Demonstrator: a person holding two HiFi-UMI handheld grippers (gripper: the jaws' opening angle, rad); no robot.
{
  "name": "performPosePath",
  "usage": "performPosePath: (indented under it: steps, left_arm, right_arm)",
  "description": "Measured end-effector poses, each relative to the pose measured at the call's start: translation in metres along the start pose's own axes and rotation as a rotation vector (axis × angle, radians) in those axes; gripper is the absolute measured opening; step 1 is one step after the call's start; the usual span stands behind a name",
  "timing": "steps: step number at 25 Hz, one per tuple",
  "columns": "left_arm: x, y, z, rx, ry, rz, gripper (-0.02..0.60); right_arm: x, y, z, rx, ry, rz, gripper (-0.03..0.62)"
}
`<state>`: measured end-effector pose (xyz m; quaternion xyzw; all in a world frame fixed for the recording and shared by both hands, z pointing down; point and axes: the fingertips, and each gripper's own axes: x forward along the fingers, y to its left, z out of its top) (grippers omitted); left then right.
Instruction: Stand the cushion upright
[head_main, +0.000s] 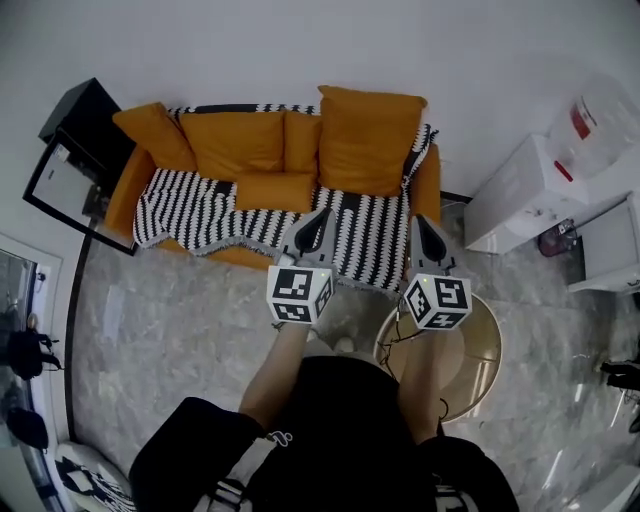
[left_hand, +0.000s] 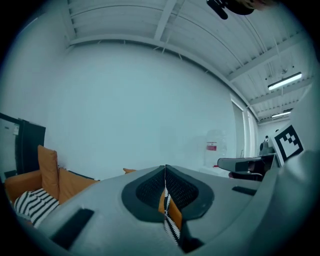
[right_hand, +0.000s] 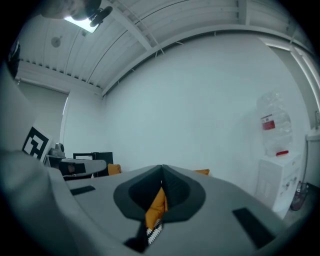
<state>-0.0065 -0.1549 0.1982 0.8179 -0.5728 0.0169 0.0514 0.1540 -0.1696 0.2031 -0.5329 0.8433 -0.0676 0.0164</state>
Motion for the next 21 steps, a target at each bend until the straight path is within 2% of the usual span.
performPosePath:
  steps: [9,21]
  left_arm:
    - [0.000,-0.009,0.014,0.011,-0.016,-0.041,0.012]
    - [0.002,-0.013,0.013,-0.001,-0.016,-0.036,0.012]
  right_arm:
    - [0.004,0.006,0.009,-0.019,-0.014,-0.007,0.011]
    - [0.004,0.007,0.015,-0.042,-0.031,0.005,0.011]
